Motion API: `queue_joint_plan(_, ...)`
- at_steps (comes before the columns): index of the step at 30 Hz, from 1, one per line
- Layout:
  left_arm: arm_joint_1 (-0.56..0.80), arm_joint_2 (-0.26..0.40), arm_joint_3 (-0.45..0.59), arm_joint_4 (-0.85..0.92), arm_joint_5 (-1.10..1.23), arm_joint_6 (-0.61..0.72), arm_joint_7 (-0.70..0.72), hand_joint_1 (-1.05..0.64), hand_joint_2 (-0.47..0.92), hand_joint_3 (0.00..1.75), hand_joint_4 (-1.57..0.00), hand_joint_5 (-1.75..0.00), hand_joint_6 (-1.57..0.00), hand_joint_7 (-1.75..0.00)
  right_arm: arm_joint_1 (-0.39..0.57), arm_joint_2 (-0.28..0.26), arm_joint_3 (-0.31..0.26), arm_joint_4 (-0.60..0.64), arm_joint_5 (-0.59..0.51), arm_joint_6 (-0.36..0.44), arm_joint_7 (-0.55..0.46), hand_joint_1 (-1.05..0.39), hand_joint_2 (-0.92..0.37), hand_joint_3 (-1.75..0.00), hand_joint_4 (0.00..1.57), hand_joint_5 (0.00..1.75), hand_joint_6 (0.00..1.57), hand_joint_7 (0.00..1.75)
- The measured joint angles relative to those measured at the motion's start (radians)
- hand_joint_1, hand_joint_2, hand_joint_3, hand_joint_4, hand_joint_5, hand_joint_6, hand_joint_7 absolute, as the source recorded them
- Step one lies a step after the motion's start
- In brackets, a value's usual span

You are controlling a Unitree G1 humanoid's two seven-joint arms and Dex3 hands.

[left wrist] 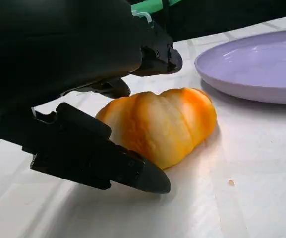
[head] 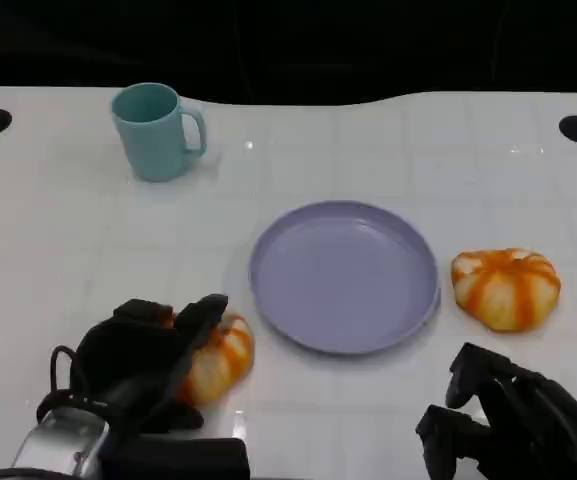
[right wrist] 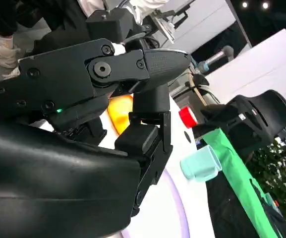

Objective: Grasp the bread from the table and place it into the plate.

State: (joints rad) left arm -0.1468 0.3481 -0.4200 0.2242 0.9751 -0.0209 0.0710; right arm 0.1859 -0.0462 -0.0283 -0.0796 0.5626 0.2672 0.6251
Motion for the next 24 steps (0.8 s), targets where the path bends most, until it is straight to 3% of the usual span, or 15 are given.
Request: queue_joint_plan(24, -0.02, -0.006, -0.041, -0.04, 0.002, 0.078, -0.039, -0.6, 0.8, 0.0, -0.36, -0.12, -0.24, -0.01, 0.002, 0.0, 0.007, -0.004, -0.001, 0.001, 0.0, -0.72, -0.92, -0.22, 0.88, 1.62, 0.76, 1.36)
